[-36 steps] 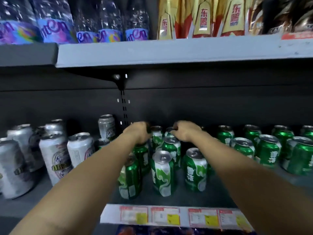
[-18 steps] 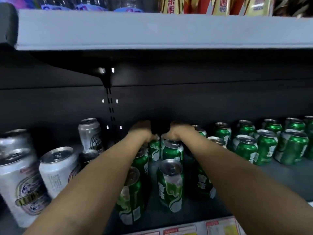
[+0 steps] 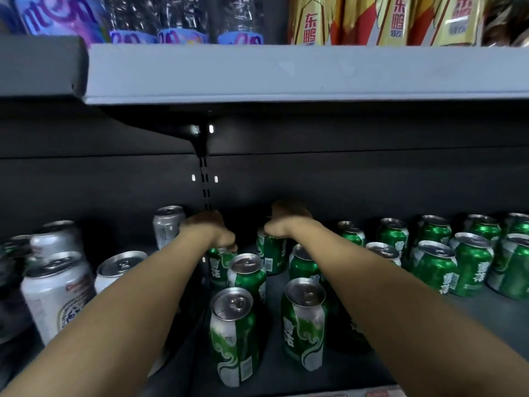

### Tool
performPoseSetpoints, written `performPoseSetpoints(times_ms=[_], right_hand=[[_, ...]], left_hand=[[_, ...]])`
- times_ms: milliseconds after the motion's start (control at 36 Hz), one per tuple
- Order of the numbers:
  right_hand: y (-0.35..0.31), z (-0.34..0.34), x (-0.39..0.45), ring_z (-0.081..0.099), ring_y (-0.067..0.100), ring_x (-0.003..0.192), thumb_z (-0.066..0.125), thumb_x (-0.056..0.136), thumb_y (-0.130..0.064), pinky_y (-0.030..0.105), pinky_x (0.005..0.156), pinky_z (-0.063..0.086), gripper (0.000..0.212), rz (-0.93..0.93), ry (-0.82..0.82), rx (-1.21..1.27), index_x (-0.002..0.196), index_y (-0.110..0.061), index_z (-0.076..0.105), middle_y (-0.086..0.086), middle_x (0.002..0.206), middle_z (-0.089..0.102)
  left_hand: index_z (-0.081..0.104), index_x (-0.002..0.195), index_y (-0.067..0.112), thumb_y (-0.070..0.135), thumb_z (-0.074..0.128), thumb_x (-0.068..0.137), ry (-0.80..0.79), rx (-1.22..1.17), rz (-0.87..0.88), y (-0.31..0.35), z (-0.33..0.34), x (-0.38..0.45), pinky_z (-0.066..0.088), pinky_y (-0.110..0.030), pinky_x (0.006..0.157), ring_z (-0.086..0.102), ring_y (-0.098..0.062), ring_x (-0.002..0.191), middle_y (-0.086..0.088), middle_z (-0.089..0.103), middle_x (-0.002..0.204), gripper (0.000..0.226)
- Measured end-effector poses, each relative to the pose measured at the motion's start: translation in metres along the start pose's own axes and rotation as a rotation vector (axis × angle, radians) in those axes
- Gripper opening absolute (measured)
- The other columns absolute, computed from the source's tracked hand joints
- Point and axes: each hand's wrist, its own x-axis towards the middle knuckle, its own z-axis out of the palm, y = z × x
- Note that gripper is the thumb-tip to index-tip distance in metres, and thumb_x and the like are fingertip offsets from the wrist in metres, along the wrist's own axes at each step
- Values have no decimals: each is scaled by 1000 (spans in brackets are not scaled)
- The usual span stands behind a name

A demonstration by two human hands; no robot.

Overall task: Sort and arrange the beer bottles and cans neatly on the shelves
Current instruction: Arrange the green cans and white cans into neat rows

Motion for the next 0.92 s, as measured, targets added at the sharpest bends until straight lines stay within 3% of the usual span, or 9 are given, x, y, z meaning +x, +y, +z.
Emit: performPoseSetpoints(times_ms=[306, 417, 500, 583, 667, 778, 861, 917], right_hand=[[-55, 35, 8, 60, 30, 105, 65, 86, -34, 29, 74, 45, 39, -153, -118, -3, 119, -12, 62, 9, 121, 62], [-47, 28, 9, 59, 28, 111, 68, 86, -41, 27, 77, 44, 49, -167, -155, -28, 125, -12, 60, 9, 127, 60], [-32, 13, 8, 50, 28, 125, 66, 88, -47, 31, 96, 44, 65, -136, -222, -13, 139, -12, 48, 9, 142, 49], [-13, -6, 2, 41, 28, 135, 64, 88, -50, 34, 108, 36, 75, -92, -348, 4, 146, -9, 39, 9, 151, 39], [7, -21, -3, 40, 29, 135, 60, 90, -51, 33, 104, 36, 73, 6, -567, -127, 144, -6, 40, 12, 151, 38], [28, -26, -12, 50, 34, 123, 73, 77, -56, 45, 103, 45, 87, 101, -690, -309, 144, -11, 40, 7, 151, 35], [35, -24, -22, 60, 30, 101, 73, 84, -39, 46, 98, 49, 72, 76, -643, -318, 143, -13, 41, 10, 148, 38], [37, -21, -25, 62, 31, 97, 73, 86, -29, 47, 98, 49, 52, 38, -626, -244, 131, -15, 50, 12, 145, 42]], left_hand=[[64, 115, 19, 42, 69, 71, -41, 100, -42, -27, -5, -10, 54, -34, 86, 61, -23, 95, -1, 65, 109, 51], [62, 118, 18, 37, 69, 79, -33, 86, -60, -25, -4, -15, 53, -33, 85, 61, -23, 99, -3, 63, 110, 44], [59, 124, 19, 36, 62, 84, 153, 67, -38, -15, -2, -19, 52, -35, 86, 58, -27, 114, -5, 59, 127, 44], [57, 126, 23, 43, 58, 89, 261, 26, 67, 3, -4, -24, 49, -34, 86, 56, -29, 118, -6, 58, 130, 42], [55, 128, 21, 50, 54, 93, 190, 31, 185, 24, -4, -31, 47, -34, 91, 53, -29, 121, -8, 54, 135, 46], [56, 124, 16, 53, 46, 97, 104, 54, 264, 46, 4, -35, 44, -33, 91, 53, -30, 119, -10, 54, 134, 47], [57, 120, 15, 54, 47, 96, 60, 63, 278, 54, 12, -36, 43, -33, 88, 55, -30, 116, -10, 56, 130, 47], [57, 120, 15, 55, 49, 95, 64, 100, 265, 55, 16, -37, 43, -33, 88, 55, -29, 116, -10, 58, 128, 48]])
